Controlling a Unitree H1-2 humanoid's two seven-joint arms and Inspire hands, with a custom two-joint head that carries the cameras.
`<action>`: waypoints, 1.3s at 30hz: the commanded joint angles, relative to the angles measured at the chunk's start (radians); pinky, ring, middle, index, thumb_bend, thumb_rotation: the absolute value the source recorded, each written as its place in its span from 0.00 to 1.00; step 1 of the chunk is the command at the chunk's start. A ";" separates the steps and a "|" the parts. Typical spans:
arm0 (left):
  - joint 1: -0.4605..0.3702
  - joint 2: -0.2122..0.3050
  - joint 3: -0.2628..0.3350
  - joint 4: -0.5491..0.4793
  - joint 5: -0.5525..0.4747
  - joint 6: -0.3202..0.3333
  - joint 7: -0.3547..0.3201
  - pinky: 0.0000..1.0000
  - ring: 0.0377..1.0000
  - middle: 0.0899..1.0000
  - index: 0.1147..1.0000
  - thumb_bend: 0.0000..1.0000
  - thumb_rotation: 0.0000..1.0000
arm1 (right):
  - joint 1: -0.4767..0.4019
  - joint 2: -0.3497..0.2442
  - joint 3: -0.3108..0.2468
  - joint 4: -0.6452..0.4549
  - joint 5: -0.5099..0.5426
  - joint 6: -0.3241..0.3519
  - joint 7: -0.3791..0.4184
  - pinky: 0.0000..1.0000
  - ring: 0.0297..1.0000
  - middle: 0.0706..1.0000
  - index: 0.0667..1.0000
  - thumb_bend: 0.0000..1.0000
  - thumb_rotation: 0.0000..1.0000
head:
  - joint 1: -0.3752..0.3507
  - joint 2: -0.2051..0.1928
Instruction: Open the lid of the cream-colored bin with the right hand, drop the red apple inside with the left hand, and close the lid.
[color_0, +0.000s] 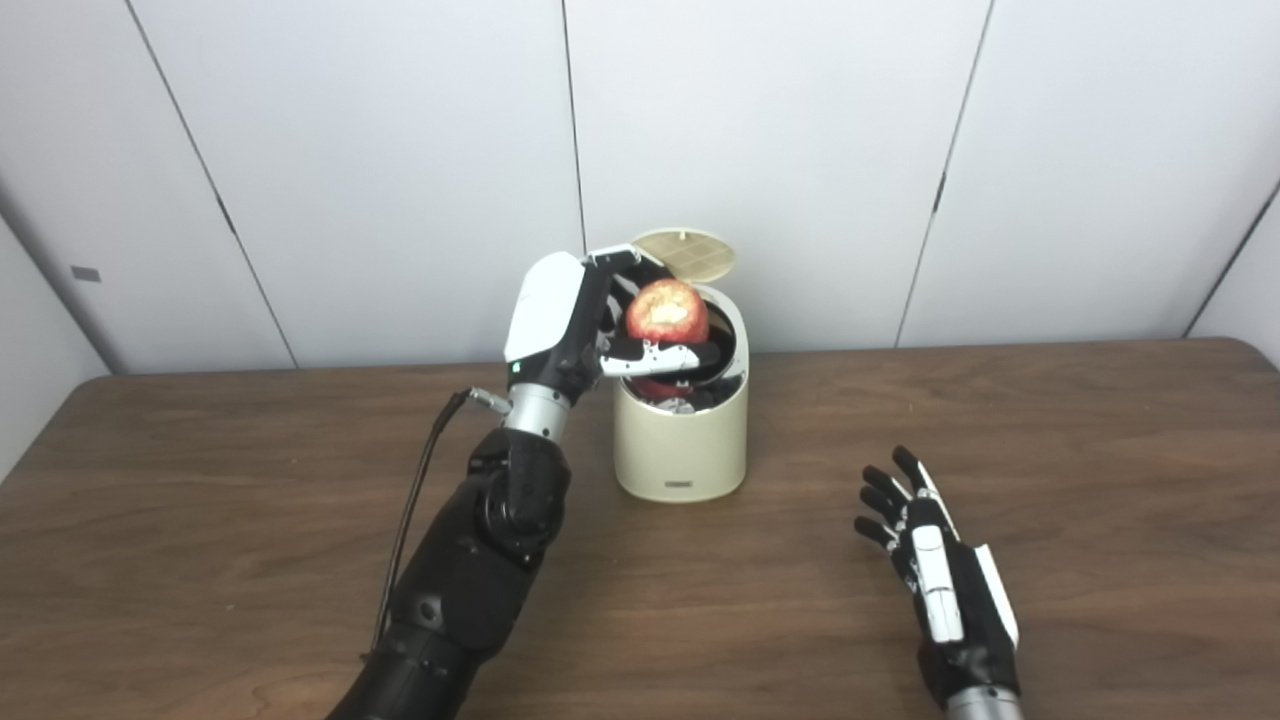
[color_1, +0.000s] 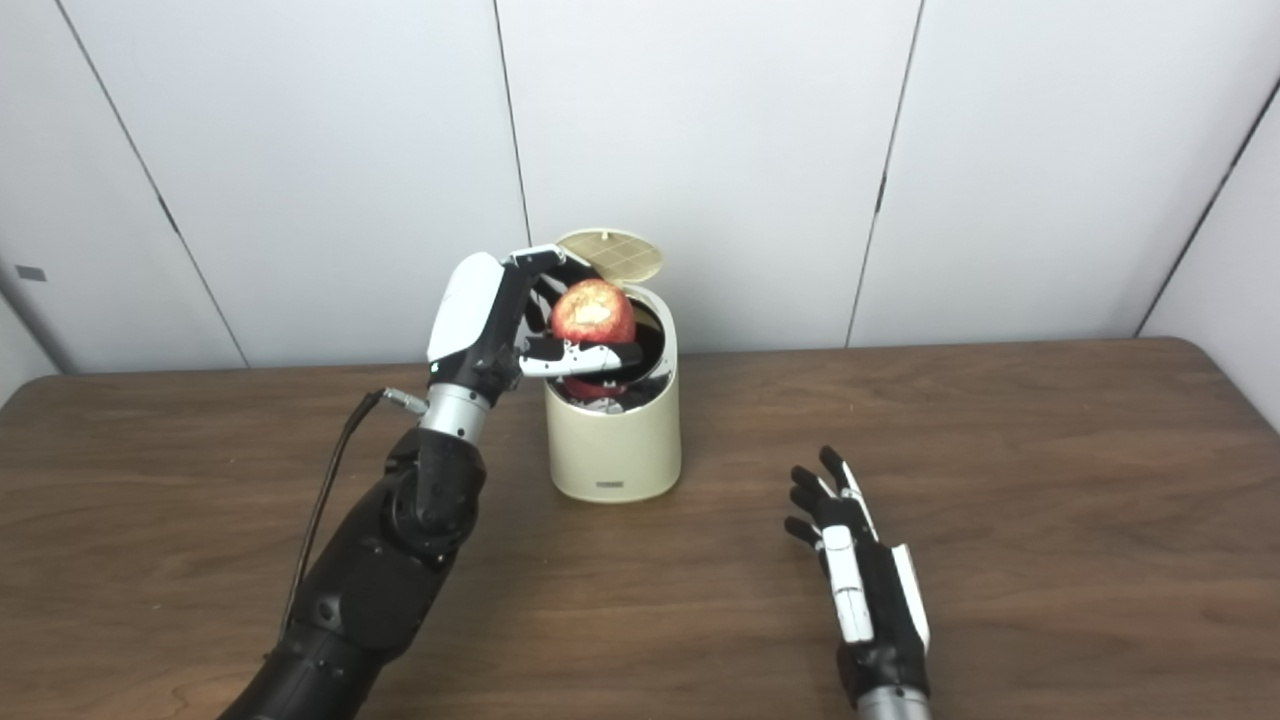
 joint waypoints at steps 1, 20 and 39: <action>-0.034 0.005 -0.006 -0.026 0.003 0.007 -0.009 0.40 0.46 0.58 0.51 0.87 0.06 | -0.018 -0.002 0.000 -0.017 -0.003 -0.045 0.002 0.80 0.87 0.87 0.94 0.51 0.97 | -0.002 0.001; -0.033 0.021 -0.044 -0.054 0.038 0.110 -0.064 0.42 0.48 0.68 0.64 1.00 0.11 | -0.022 -0.002 -0.001 -0.017 -0.013 -0.048 -0.002 0.77 0.84 0.82 0.87 0.48 0.94 | 0.003 -0.010; -0.022 0.056 -0.112 -0.101 0.109 0.156 -0.101 0.54 0.64 0.68 0.63 1.00 0.16 | -0.016 0.001 0.004 -0.037 -0.038 -0.034 -0.002 0.75 0.82 0.80 0.86 0.44 0.95 | -0.003 -0.002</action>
